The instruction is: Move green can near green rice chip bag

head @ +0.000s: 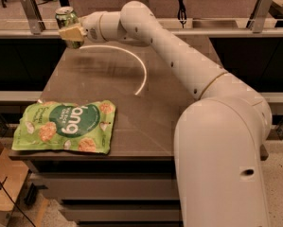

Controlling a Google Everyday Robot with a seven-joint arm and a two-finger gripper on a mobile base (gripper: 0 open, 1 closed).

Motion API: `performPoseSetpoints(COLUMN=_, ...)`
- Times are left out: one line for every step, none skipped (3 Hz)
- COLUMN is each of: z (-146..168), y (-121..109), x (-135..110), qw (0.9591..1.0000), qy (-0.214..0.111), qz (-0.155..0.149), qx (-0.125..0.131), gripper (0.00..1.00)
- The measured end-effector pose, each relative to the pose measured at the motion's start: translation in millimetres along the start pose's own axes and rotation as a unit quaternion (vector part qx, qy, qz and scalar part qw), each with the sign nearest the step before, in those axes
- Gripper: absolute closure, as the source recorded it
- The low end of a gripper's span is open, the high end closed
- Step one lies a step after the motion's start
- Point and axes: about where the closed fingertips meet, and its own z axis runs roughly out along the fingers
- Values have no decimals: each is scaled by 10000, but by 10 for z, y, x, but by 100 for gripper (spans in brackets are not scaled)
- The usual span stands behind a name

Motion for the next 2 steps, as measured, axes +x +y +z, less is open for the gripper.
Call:
performPoseSetpoints(z=28, y=-1, x=3, qw=9999, qy=73, qz=48, qx=-93, gripper=100)
performPoseSetpoints(z=37, y=206, x=-11, qw=9979, qy=539, qz=-55, qx=-351, gripper=100)
